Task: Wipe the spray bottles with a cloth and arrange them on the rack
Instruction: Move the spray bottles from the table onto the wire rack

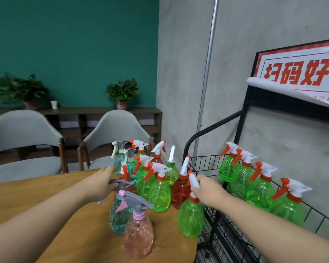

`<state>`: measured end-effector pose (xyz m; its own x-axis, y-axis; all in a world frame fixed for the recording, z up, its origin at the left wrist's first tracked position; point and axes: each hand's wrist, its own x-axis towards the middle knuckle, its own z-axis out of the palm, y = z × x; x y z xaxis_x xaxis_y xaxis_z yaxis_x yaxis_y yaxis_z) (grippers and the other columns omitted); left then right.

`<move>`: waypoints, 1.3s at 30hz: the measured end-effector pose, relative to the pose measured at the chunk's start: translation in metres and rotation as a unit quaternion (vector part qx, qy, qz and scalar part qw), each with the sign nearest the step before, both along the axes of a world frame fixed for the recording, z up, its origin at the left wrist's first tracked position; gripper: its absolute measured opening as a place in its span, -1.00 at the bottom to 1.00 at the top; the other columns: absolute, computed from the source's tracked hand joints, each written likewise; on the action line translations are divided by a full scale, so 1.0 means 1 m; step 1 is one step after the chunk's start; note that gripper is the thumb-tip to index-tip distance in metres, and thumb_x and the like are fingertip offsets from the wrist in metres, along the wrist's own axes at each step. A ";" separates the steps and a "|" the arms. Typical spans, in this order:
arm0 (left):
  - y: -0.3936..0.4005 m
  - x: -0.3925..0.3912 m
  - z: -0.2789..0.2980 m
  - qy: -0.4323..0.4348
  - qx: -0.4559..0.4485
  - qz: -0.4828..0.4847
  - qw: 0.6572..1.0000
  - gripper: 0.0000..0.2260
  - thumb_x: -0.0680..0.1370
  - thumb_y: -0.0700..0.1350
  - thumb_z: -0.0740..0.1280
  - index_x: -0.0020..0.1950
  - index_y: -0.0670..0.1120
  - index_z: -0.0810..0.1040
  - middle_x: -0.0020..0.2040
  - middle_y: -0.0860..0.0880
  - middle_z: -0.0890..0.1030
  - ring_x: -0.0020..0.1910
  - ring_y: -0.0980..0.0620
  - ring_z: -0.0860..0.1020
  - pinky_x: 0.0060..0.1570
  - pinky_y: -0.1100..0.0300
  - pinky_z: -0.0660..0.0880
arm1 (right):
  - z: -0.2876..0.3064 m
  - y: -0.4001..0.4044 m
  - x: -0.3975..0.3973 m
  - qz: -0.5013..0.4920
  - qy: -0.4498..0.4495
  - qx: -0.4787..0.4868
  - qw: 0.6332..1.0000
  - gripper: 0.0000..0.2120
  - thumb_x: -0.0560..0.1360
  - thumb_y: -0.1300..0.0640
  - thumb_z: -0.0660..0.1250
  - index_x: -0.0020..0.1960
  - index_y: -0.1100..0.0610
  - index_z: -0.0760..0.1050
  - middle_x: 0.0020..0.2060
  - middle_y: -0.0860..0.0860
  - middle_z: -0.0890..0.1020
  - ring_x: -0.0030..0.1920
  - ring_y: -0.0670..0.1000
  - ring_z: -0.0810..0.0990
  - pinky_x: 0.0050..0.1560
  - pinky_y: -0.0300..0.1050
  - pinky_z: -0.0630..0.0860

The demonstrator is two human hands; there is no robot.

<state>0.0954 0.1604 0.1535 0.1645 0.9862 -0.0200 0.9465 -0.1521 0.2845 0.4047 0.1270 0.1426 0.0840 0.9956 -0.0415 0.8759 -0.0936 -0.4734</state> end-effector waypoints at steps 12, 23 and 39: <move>0.000 0.006 0.005 0.091 0.083 0.011 0.992 -0.93 0.60 -0.04 0.27 -0.07 0.02 0.48 -0.05 -0.01 0.60 -0.02 -0.03 0.57 -0.13 0.15 0.45 | 0.042 -0.021 0.017 0.016 0.052 0.054 0.997 -0.82 0.56 0.28 0.15 0.07 0.07 0.43 -0.19 0.05 0.57 -0.37 -0.05 0.43 -0.40 -0.18 0.32; -0.012 0.039 0.105 0.073 0.220 -0.027 0.972 -0.94 0.62 -0.04 0.25 -0.04 0.03 0.42 -0.08 -0.01 0.56 -0.09 -0.07 0.50 -0.21 0.11 0.35 | 0.106 -0.062 0.073 -0.012 0.093 0.133 0.987 -0.84 0.46 0.18 0.35 0.04 0.11 0.47 -0.11 0.05 0.59 -0.27 -0.12 0.60 -0.40 -0.26 0.40; 0.020 0.192 0.125 -0.109 0.263 -0.155 0.946 -0.82 0.58 -0.09 0.32 0.13 -0.13 0.58 0.07 -0.13 0.63 0.06 -0.17 0.54 0.03 0.03 0.47 | 0.143 -0.078 0.194 0.008 -0.091 -0.215 0.972 -0.94 0.53 0.24 0.35 -0.09 0.11 0.53 -0.39 -0.04 0.58 -0.41 -0.10 0.54 -0.38 -0.27 0.44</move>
<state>0.2870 0.1801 0.2787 0.3907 0.7535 0.5287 0.7605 -0.5879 0.2758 0.5988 0.0488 0.2854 0.1144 0.8909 -0.4396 0.9443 -0.2349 -0.2303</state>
